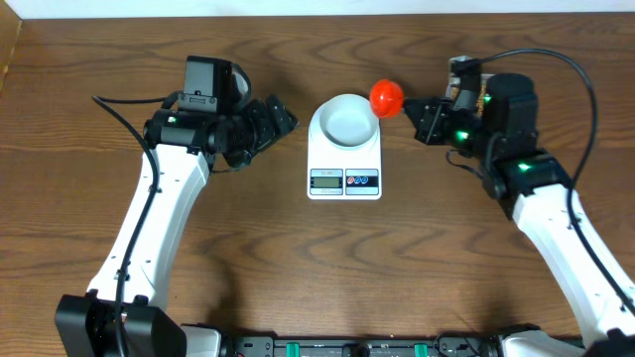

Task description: Scoop item into bowl and weigh 50g on scale

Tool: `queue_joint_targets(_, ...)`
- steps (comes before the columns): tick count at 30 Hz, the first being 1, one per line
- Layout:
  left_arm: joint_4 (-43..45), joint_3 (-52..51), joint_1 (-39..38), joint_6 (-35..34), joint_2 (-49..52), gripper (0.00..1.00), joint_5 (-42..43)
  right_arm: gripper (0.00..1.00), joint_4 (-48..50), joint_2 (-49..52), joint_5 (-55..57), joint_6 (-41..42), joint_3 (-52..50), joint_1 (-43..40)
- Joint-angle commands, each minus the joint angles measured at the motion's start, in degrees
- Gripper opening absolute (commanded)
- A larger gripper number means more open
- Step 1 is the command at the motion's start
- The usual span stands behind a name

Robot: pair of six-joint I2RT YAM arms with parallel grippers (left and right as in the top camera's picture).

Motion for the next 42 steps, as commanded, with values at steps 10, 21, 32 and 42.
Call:
queue_joint_targets(10,-4.0,0.9,0.0,5.5,-0.9,0.08,0.5,0.01,-6.6,-7.8,5.1,-3.5,1.7,-7.6)
queue_joint_targets(21,-2.3,0.9,-6.6,3.3,-0.8,0.07,-3.6,0.01,-7.3,-7.8,5.4,-4.5,1.7,-10.1)
queue_joint_targets(32,-2.3,0.9,-18.4,-12.2,-0.7,0.07,-21.4,0.01,-7.3,-7.8,6.0,-5.0,1.7,-11.1)
queue_joint_targets(42,-2.3,0.9,-25.4,-25.7,2.8,0.07,-25.2,0.01,-7.7,-7.8,6.0,-5.9,1.7,-11.7)
